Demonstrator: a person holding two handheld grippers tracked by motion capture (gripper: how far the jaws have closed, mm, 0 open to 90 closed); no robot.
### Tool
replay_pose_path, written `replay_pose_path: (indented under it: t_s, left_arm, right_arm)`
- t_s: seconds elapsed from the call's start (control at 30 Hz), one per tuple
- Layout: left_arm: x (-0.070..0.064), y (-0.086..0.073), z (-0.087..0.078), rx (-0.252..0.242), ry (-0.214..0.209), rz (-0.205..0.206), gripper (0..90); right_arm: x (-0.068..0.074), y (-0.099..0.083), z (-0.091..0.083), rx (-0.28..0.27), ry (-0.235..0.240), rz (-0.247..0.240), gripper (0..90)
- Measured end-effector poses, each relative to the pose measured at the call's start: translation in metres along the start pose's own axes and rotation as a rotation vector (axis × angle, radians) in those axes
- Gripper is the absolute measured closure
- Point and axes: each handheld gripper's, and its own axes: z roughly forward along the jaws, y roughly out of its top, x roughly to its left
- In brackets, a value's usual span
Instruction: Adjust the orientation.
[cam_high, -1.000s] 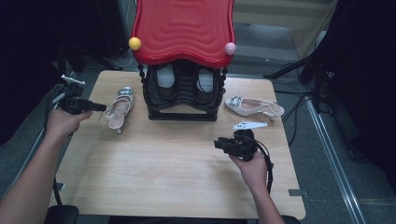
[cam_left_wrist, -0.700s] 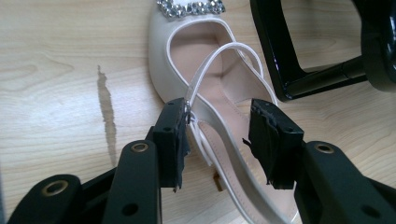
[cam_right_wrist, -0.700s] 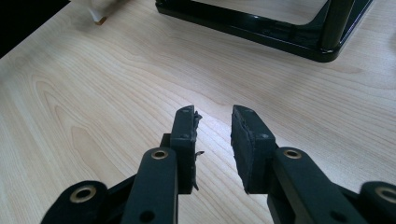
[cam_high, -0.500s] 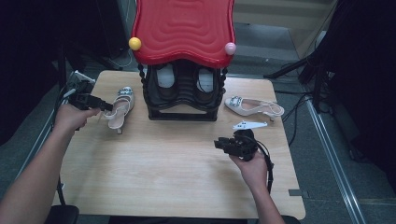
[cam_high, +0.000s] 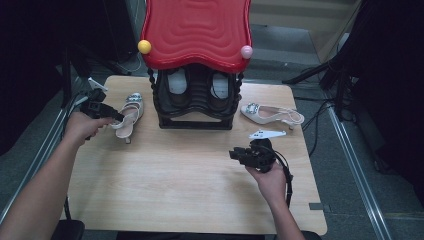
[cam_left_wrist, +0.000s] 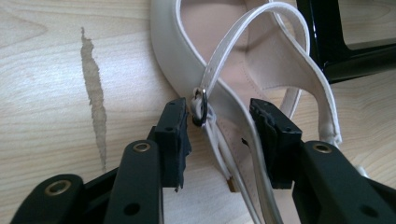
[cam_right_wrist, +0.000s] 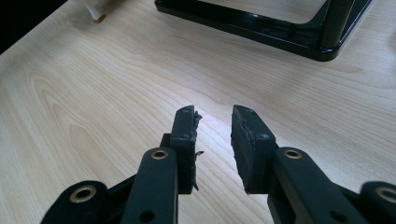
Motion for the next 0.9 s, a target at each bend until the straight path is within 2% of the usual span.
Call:
replay_pose_path:
  t_s: [0.17,0.33,0.4,0.47,0.5,0.53,0.6,0.7,0.8,0.87,0.9]
  left_arm:
    - [0.001,0.001,0.002,-0.011,-0.014,-0.032,67.2]
    - [0.002,0.001,0.001,-0.004,-0.011,-0.028,80.1]
    - [0.000,0.001,0.001,-0.020,-0.009,-0.053,81.4]
    - [0.003,0.001,-0.001,0.001,-0.017,-0.055,82.3]
    - [0.005,0.001,-0.001,0.005,-0.028,-0.063,82.6]
    - [0.005,0.001,-0.001,-0.011,-0.039,-0.093,82.8]
    - [0.008,0.001,-0.004,-0.004,-0.071,-0.098,83.0]
    - [0.007,0.002,-0.009,-0.041,-0.109,-0.123,83.3]
    - [0.006,0.004,-0.014,-0.049,-0.141,-0.138,83.4]
    - [0.004,0.005,-0.017,-0.051,-0.126,-0.131,83.4]
    - [0.003,0.006,-0.020,-0.057,-0.133,-0.132,83.4]
  right_arm:
    - [0.000,0.000,0.001,0.001,0.000,-0.001,71.6]
    - [0.001,0.000,0.001,0.004,0.000,-0.003,71.6]
    - [0.001,0.000,0.001,0.003,-0.002,-0.003,71.7]
    - [0.001,0.000,0.001,0.003,-0.003,-0.004,71.7]
    - [0.001,0.000,0.001,0.003,-0.003,-0.003,71.7]
    - [0.001,0.000,0.001,0.003,-0.003,-0.004,71.7]
    - [0.000,0.001,0.001,-0.001,-0.004,-0.005,71.7]
    - [0.000,0.001,0.001,0.001,-0.004,-0.002,71.8]
    - [0.000,0.001,0.001,0.001,-0.004,-0.005,71.8]
    - [0.000,0.001,0.001,0.001,-0.003,-0.005,71.8]
    - [0.000,0.001,0.001,0.002,-0.003,-0.005,71.8]
